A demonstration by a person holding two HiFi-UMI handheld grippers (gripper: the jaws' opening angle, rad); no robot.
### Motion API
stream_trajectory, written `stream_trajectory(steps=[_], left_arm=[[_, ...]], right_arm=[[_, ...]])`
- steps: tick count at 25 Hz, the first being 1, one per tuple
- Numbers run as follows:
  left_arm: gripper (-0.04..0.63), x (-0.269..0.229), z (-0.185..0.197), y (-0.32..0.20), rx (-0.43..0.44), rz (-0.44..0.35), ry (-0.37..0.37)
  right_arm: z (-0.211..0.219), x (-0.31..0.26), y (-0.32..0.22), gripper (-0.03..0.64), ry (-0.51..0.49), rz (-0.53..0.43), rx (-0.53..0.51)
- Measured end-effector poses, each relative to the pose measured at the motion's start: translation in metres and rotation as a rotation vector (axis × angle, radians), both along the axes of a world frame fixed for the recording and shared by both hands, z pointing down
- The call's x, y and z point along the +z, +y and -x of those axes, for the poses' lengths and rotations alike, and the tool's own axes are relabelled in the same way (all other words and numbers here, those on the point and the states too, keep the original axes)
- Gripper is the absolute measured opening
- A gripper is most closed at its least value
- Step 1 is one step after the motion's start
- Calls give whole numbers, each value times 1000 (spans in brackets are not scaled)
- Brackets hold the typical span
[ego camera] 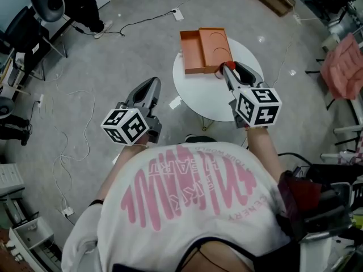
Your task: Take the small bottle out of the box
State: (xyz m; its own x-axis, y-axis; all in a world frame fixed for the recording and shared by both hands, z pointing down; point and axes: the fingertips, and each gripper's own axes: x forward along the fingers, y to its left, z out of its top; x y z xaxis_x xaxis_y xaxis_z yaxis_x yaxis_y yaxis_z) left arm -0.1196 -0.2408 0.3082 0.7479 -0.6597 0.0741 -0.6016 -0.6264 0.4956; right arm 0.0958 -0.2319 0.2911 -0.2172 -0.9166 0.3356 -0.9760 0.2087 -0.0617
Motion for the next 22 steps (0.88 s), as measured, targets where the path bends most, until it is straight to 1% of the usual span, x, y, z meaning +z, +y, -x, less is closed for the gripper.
stream_trajectory(steps=[3, 5, 9, 14, 22], left_arm=[[6, 2, 2, 19, 19, -2, -4], [6, 0, 6, 30, 30, -8, -4], [6, 0, 14, 56, 47, -12, 2], [6, 5, 26, 87, 53, -3, 5], [6, 7, 37, 129, 77, -2, 1]], right_arm=[[-5, 1, 27, 127, -67, -11, 42], [-3, 1, 45, 127, -84, -18, 60], [1, 1, 82, 127, -77, -25, 87], [6, 7, 124, 127, -71, -10, 115], [10, 10, 172, 127, -98, -7, 170]])
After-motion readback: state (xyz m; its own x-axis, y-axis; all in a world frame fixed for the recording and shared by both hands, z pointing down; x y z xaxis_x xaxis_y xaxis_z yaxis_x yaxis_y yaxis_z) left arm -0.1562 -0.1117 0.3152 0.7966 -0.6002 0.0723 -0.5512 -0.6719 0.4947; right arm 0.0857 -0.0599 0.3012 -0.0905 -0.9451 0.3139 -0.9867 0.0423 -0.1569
